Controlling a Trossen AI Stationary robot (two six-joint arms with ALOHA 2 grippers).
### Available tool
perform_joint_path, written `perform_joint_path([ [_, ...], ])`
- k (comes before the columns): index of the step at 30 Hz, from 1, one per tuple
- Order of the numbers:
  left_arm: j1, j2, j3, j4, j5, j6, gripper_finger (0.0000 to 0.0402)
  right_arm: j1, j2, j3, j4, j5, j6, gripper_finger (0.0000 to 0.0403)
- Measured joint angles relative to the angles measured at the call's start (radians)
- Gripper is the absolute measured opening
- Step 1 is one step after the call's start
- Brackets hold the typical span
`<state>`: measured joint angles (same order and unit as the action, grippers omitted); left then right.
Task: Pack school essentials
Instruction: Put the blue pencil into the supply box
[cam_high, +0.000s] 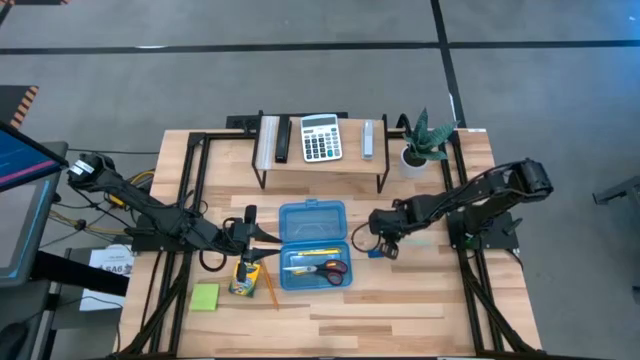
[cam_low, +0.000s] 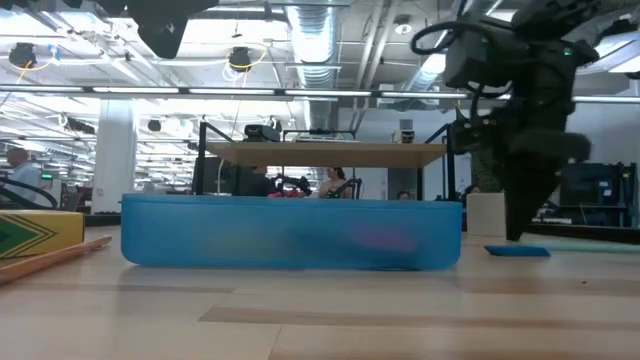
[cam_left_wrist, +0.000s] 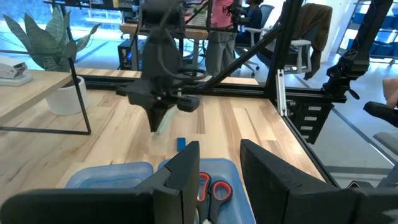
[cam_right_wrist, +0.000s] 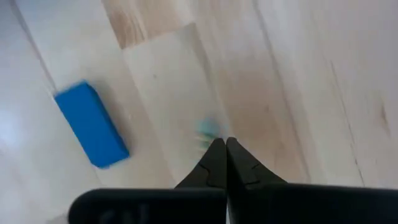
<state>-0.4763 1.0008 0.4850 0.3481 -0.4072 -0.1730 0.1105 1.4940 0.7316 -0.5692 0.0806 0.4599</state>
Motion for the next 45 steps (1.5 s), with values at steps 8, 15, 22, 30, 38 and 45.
perform_joint_path([
  [8, 0.000, 0.000, 0.000, 0.000, 0.000, -0.001, 0.0102, -0.017, -0.001, 0.036, -0.016, -0.018, -0.031, 0.0002],
  [15, 0.000, 0.000, 0.000, -0.001, 0.000, 0.000, 0.0102, -0.001, -0.002, 0.040, -0.013, -0.070, -0.161, 0.0033],
  [22, 0.000, 0.000, 0.000, -0.001, 0.000, 0.000, 0.0102, 0.079, -0.003, 0.040, 0.004, -0.080, -0.347, 0.0094],
  [30, 0.000, 0.000, 0.000, -0.001, 0.000, 0.000, 0.0102, 0.125, 0.000, 0.041, 0.057, -0.049, -0.431, 0.0157],
  [38, 0.000, 0.000, 0.000, -0.001, 0.000, 0.000, 0.0102, 0.122, 0.000, 0.029, 0.061, -0.032, -0.439, 0.0156],
  [45, 0.000, 0.000, 0.000, -0.001, 0.000, 0.000, 0.0102, 0.121, 0.000, 0.027, 0.063, -0.029, -0.445, 0.0147],
])
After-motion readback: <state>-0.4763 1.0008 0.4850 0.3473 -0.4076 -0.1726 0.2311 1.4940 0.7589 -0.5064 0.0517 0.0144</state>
